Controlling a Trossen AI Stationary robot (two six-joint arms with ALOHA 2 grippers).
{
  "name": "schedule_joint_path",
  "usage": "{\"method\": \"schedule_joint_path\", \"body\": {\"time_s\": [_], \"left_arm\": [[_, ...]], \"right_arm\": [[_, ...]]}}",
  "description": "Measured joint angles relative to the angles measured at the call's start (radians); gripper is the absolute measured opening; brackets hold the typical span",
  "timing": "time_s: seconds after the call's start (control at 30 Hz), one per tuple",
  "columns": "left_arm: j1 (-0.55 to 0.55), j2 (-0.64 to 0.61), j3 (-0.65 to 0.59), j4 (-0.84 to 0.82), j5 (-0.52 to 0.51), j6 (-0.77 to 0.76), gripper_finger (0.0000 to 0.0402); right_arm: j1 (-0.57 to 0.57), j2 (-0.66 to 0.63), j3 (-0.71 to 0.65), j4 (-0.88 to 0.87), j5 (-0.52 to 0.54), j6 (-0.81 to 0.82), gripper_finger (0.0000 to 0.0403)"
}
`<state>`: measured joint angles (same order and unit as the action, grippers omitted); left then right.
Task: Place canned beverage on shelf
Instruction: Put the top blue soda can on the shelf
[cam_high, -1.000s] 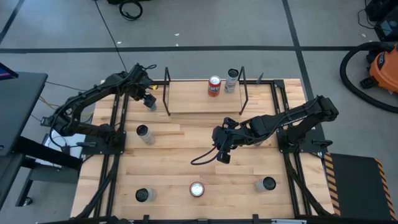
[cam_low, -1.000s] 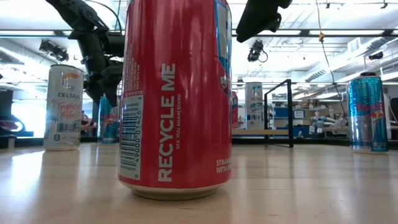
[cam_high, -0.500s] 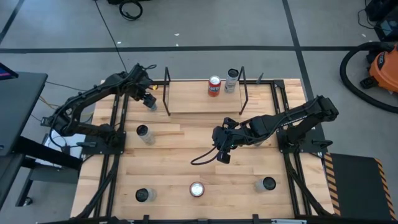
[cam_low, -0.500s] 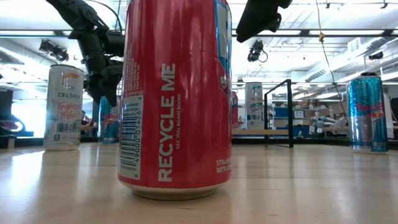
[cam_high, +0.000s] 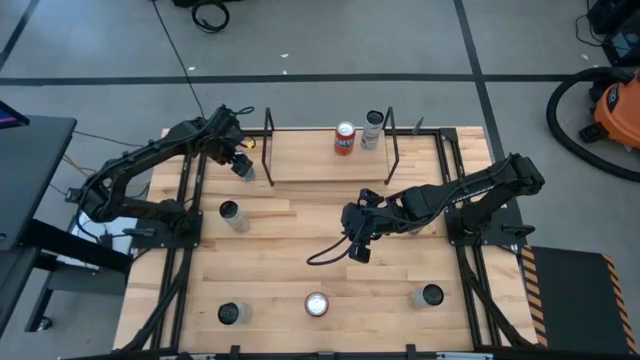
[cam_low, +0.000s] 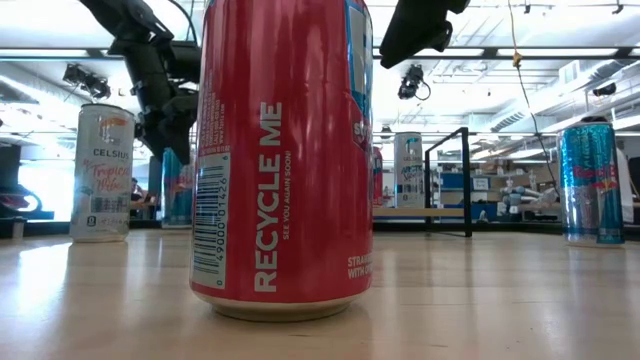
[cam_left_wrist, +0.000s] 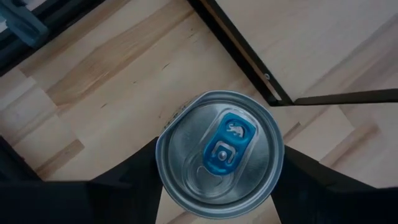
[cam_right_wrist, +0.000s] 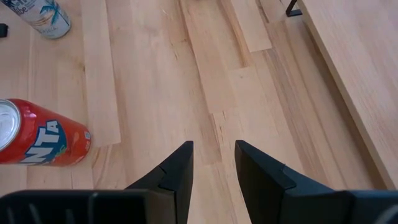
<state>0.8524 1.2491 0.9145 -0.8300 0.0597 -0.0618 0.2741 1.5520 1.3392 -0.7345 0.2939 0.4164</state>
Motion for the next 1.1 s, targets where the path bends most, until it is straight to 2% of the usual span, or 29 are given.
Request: {"method": "schedule_joint_path", "body": {"time_s": [0.3,0.63,0.9,1.1], "left_arm": [[0.0,0.0,0.179,-0.139,-0.001,-0.007,0.0237],[0.0,0.0,0.442,-0.296,-0.012,-0.028,0.0238],[-0.003,0.0,0.628,-0.311,-0.02,-0.053,0.0238],[-0.05,0.001,0.706,-0.28,-0.021,-0.082,0.0238]], "right_arm": [[0.0,0.0,0.0,0.0,0.0,0.0,0.0126],[0.002,0.0,0.0,0.0,0.0,0.0,0.0126],[0.002,0.0,0.0,0.0,0.0,0.0,0.0126],[0.002,0.0,0.0,0.0,0.0,0.0,0.0126]]}}
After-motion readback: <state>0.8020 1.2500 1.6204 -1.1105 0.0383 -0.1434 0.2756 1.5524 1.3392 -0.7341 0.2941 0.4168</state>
